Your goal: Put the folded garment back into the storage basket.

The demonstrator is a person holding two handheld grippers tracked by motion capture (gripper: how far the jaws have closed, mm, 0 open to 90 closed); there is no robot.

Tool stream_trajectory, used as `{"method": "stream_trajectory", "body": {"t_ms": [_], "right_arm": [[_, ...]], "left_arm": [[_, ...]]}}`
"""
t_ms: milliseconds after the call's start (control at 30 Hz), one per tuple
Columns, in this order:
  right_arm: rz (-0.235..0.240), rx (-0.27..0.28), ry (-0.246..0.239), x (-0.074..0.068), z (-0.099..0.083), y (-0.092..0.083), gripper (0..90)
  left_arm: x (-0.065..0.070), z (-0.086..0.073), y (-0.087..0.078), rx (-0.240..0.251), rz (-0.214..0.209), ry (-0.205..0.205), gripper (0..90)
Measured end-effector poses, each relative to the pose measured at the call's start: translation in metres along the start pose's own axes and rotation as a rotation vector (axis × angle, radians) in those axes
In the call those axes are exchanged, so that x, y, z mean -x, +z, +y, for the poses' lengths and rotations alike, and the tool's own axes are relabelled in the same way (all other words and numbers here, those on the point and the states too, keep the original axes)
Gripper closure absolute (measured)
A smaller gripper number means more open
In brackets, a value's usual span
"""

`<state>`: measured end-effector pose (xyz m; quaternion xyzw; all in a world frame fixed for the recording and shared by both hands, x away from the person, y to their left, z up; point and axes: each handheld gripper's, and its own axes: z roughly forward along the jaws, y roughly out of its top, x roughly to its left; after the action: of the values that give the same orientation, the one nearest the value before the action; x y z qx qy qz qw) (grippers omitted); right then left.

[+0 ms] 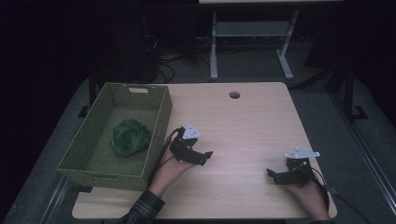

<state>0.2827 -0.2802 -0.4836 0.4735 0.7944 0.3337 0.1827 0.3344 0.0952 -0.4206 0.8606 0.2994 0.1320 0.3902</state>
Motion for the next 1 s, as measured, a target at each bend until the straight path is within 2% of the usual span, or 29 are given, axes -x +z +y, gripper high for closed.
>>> {"method": "stream_trajectory", "body": {"t_ms": [333,500,600,700,767,800,1000], "right_arm": [[0.000,0.000,0.000,0.000,0.000,0.000,1.3],[0.000,0.000,0.000,0.000,0.000,0.000,1.3],[0.000,0.000,0.000,0.000,0.000,0.000,1.3],[0.000,0.000,0.000,0.000,0.000,0.000,1.3],[0.000,0.000,0.000,0.000,0.000,0.000,1.3],[0.000,0.000,0.000,0.000,0.000,0.000,1.3],[0.000,0.000,0.000,0.000,0.000,0.000,1.3]], "left_arm": [[0.003,-0.027,0.028,-0.041,0.025,0.004,14.3],[0.003,-0.035,0.037,-0.044,0.049,0.003,14.3],[0.003,-0.040,0.042,-0.046,0.044,-0.008,14.2],[0.002,-0.040,0.042,-0.042,0.048,-0.011,13.4],[0.000,-0.040,0.042,-0.038,0.055,0.001,13.3],[-0.003,-0.041,0.042,-0.043,0.040,-0.013,13.3],[-0.002,-0.041,0.041,-0.044,0.036,-0.014,13.0]]}}
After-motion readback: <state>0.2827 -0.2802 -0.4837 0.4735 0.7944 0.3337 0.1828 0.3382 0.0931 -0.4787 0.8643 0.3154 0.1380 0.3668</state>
